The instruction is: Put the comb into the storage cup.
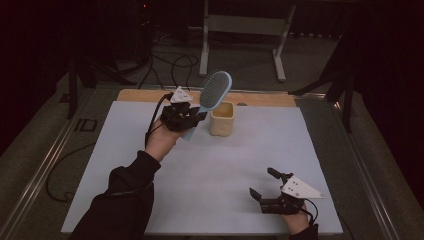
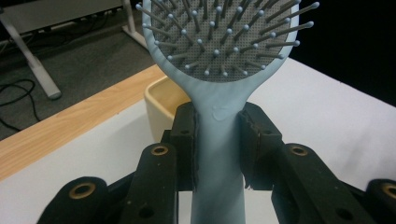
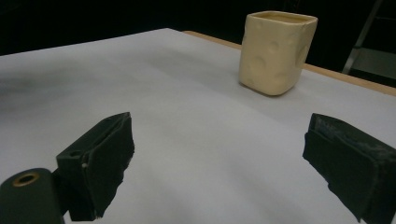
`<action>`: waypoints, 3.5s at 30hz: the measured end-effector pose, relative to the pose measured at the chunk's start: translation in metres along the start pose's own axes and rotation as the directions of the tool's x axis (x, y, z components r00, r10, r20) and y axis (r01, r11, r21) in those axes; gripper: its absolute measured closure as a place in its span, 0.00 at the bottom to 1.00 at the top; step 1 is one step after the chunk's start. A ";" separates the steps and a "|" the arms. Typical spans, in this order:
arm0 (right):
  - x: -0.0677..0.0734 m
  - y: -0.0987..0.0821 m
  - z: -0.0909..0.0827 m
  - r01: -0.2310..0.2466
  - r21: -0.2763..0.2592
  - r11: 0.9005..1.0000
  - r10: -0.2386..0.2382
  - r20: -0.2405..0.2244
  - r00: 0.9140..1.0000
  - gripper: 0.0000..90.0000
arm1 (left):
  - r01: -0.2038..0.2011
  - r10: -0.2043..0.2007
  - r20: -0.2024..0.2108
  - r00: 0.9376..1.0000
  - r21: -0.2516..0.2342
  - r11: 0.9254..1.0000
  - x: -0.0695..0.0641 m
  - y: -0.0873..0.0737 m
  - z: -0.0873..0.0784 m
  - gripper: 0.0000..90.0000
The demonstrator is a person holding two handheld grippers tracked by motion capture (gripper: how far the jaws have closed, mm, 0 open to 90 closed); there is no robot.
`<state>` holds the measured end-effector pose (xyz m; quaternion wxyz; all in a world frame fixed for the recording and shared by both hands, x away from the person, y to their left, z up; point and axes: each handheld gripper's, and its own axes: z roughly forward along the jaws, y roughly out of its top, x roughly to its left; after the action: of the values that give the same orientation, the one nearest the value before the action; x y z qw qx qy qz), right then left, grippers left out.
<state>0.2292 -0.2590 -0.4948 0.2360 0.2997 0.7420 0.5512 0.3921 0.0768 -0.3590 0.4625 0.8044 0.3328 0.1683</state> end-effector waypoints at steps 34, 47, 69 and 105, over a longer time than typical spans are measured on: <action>0.000 0.001 -0.002 -0.001 -0.007 1.000 0.001 -0.002 1.000 0.09 | 0.027 -0.020 0.058 0.998 -0.137 0.990 -0.005 0.041 0.042 0.78; -0.002 0.000 -0.003 -0.006 -0.011 1.000 0.006 0.001 1.000 0.09 | 0.034 -0.025 0.054 0.998 -0.185 0.982 -0.011 0.056 0.059 0.78; -0.003 0.000 -0.003 -0.014 -0.017 1.000 0.014 -0.011 1.000 0.09 | 0.108 -0.103 0.031 0.994 -0.264 0.958 0.011 0.054 0.102 0.78; -0.003 -0.001 -0.002 -0.023 -0.022 0.999 0.023 -0.028 0.999 0.09 | -0.032 0.026 -0.021 0.999 -0.385 0.922 0.026 0.005 0.141 0.78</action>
<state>0.2296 -0.2629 -0.4947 0.2224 0.2979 0.7357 0.5662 0.4949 0.0040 -0.4282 0.6066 0.7012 0.2848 0.2433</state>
